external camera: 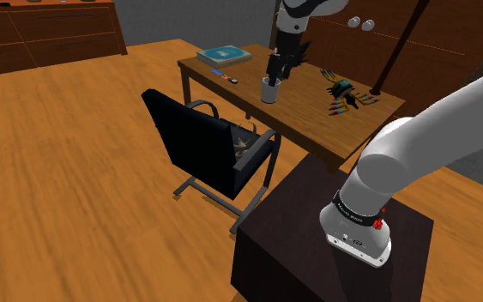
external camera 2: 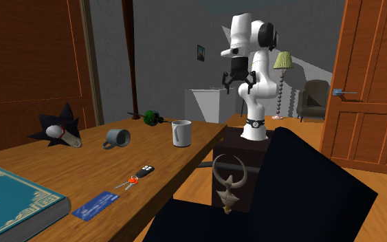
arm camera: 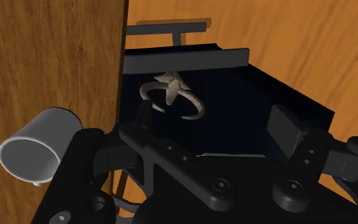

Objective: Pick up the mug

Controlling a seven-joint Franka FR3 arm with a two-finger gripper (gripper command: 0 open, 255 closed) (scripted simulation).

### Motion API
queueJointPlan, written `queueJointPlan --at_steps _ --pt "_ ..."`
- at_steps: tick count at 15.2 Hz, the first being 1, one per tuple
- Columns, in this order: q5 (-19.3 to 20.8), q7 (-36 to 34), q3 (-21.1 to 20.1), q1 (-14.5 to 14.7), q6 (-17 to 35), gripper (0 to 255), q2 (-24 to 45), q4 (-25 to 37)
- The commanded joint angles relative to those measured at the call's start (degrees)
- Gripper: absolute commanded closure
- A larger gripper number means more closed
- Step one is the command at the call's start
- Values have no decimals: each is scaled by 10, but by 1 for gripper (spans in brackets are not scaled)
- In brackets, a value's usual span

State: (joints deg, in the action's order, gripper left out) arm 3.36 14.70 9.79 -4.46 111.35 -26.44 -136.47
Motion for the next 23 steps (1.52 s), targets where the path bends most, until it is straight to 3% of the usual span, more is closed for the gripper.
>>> queueJointPlan --at_steps 1,9,19,23 --pt "4 15 13 -5 25 0 31 12" --pt "-8 80 60 -17 120 0 186 90" --pt "-75 170 87 -52 182 0 394 252" --pt "-84 177 85 -57 203 0 415 252"
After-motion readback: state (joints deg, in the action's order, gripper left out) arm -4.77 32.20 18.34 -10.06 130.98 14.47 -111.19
